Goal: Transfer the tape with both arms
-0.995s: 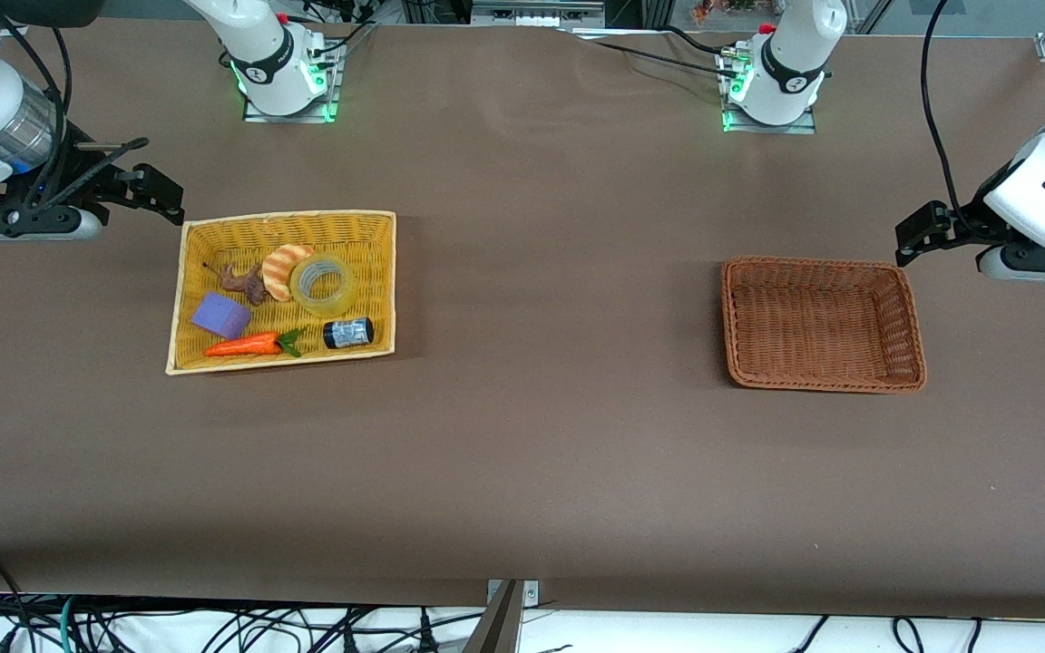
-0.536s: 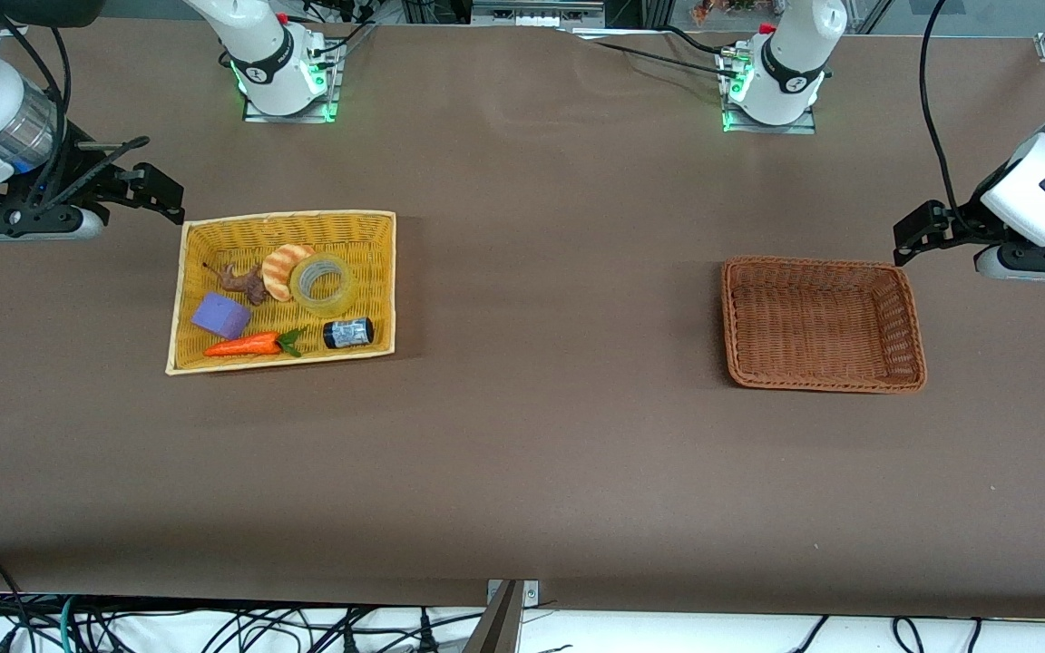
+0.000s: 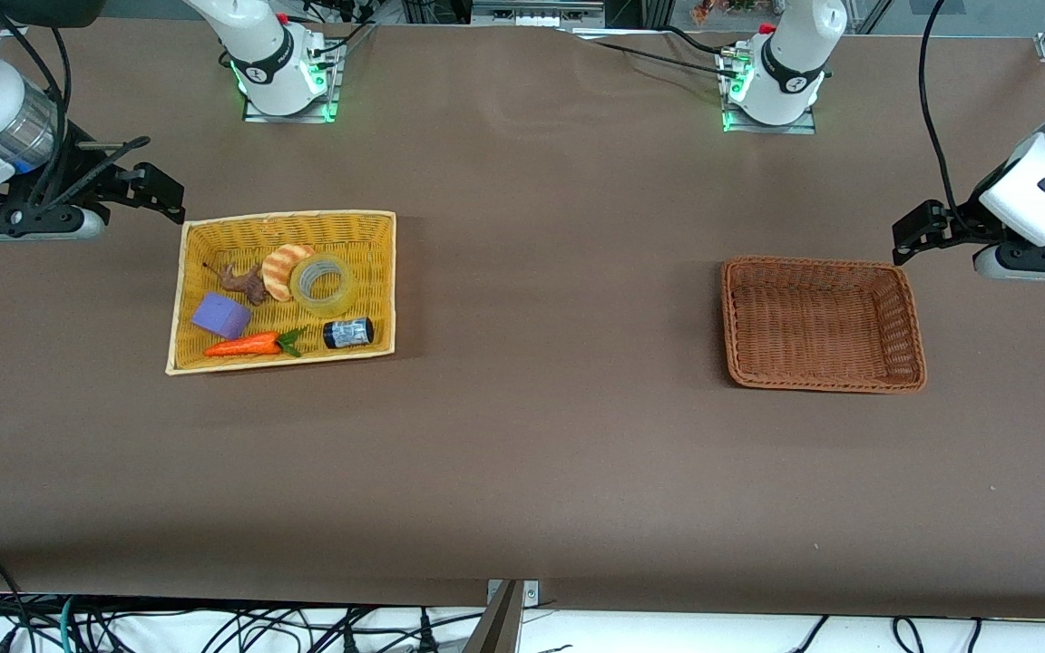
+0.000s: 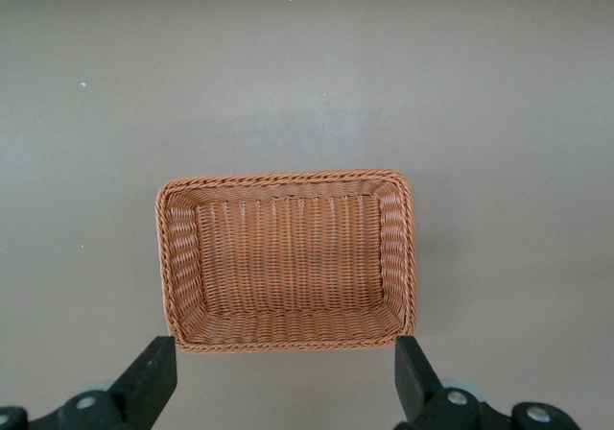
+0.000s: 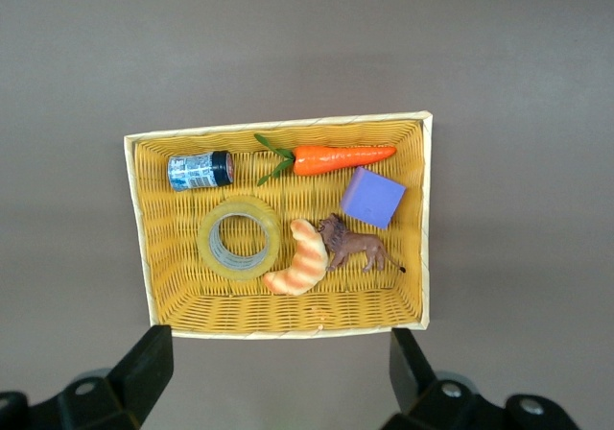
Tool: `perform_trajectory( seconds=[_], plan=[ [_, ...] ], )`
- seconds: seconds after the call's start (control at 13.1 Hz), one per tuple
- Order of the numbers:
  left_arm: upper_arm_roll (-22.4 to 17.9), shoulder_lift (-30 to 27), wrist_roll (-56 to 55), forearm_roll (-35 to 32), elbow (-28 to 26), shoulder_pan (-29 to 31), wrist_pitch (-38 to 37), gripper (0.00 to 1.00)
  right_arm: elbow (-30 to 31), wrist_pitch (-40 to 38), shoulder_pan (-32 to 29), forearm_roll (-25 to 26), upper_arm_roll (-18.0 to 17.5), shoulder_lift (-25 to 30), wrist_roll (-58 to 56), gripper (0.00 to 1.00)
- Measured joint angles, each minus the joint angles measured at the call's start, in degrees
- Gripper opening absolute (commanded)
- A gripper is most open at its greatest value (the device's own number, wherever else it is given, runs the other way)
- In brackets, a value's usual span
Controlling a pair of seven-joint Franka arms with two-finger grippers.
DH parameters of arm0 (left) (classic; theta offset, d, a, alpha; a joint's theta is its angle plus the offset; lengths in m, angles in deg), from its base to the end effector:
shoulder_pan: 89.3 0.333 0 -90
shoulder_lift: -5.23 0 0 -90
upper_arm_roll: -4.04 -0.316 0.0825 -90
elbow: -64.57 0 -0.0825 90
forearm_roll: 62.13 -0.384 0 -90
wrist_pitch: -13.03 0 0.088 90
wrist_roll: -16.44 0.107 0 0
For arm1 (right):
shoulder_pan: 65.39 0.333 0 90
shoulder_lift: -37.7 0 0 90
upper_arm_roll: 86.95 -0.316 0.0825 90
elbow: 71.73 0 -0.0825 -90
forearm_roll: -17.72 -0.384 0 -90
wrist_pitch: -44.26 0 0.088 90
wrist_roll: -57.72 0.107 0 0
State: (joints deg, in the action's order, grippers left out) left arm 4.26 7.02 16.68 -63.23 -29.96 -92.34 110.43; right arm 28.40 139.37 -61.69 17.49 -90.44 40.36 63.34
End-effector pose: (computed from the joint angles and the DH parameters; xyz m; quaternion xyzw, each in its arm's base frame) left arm 0.5723 -0.0307 0.5807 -0.9994 0.0317 -0.0097 0.0092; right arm 0.5384 0.0690 0.5738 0.9997 0.0134 -0.0206 0.0017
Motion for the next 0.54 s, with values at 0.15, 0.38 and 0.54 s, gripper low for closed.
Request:
perform_trajectory(
  seconds=[0.15, 0.38, 0.54],
  plan=[
    [0.0, 0.0, 0.0, 0.0, 0.0, 0.0, -0.03, 1.0, 0.0, 0.0, 0.0, 0.0, 0.0, 0.0, 0.0, 1.0],
    [0.0, 0.0, 0.0, 0.0, 0.0, 0.0, -0.15, 1.0, 0.0, 0.0, 0.0, 0.0, 0.0, 0.0, 0.0, 1.0],
    [0.0, -0.02, 0.0, 0.0, 0.0, 0.0, -0.76, 1.0, 0.0, 0.0, 0.0, 0.0, 0.0, -0.01, 0.0, 1.0]
  ],
)
